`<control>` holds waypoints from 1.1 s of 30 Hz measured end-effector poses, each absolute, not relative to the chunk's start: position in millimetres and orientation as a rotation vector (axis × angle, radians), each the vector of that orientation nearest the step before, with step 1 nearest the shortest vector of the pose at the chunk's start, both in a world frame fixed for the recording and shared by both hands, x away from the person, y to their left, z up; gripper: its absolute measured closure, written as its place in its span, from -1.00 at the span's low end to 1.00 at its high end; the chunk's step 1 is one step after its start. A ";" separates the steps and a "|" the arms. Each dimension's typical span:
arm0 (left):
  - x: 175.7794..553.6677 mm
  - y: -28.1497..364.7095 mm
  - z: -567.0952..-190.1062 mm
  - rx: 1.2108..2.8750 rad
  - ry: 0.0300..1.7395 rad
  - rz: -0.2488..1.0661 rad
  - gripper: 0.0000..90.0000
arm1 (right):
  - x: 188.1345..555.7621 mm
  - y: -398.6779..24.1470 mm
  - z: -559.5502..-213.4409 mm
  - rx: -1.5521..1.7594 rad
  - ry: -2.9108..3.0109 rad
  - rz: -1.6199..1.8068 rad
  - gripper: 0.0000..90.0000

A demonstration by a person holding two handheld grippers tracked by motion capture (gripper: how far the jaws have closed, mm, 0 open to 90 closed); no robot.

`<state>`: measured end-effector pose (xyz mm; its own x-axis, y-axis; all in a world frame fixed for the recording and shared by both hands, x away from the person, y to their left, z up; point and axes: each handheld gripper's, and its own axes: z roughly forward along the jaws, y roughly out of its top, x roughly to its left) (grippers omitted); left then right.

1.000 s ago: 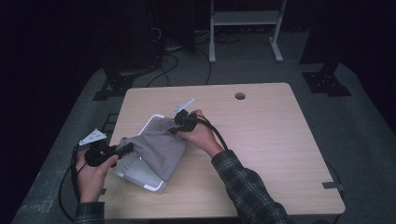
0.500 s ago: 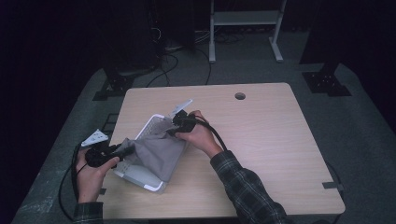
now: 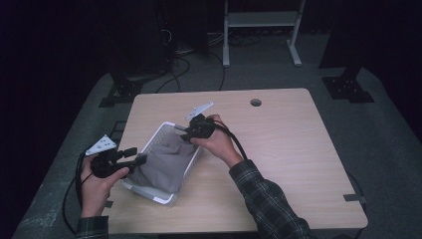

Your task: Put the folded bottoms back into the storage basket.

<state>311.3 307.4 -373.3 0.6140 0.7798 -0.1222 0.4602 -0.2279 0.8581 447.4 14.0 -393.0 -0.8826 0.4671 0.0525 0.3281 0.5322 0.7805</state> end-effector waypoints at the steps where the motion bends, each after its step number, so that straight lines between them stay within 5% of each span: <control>1: 310.9 307.3 -372.0 1.870 0.988 0.422 -0.01 | 446.5 12.8 -392.6 0.684 2.605 1.277 0.41; 10: 319.4 297.0 -389.3 1.974 1.071 0.453 0.57 | 432.9 -6.5 -388.8 0.652 2.626 1.296 0.77; 33: 328.6 289.5 -418.2 2.109 1.148 0.382 0.69 | 430.9 -9.5 -400.8 0.650 2.669 1.253 0.82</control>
